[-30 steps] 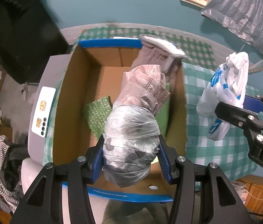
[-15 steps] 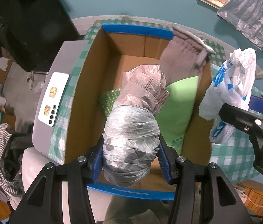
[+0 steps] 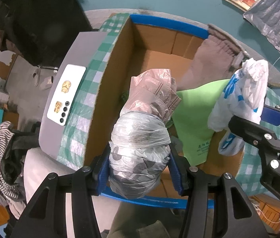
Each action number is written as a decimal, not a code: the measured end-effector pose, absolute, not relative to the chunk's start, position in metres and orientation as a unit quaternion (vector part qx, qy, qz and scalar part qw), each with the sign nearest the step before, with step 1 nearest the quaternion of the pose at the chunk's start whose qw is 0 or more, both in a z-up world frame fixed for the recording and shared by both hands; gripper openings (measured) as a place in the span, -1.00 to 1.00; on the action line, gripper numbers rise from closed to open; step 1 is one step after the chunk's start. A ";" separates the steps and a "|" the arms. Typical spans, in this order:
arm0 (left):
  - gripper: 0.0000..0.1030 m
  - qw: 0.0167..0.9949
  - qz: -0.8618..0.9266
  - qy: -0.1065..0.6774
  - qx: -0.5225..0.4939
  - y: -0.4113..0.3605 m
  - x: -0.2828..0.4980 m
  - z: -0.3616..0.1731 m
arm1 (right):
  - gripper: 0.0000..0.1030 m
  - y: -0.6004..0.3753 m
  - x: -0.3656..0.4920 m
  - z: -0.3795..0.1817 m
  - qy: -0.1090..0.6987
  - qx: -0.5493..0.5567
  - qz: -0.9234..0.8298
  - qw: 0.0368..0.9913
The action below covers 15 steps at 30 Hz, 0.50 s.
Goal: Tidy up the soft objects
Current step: 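Open both tools to drop the bundle and bag into the box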
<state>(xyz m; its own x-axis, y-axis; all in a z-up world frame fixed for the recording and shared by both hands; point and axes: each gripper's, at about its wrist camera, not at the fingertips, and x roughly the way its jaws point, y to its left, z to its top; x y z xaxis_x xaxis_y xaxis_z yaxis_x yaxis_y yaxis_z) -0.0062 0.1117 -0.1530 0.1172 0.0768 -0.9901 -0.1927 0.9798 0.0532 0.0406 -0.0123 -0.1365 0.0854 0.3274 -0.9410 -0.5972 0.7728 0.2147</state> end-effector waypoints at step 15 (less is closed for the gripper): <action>0.34 0.732 0.099 0.673 -0.034 0.121 -0.006 -0.157 | -0.07 -0.006 0.040 -0.143 0.606 -0.101 0.308 0.726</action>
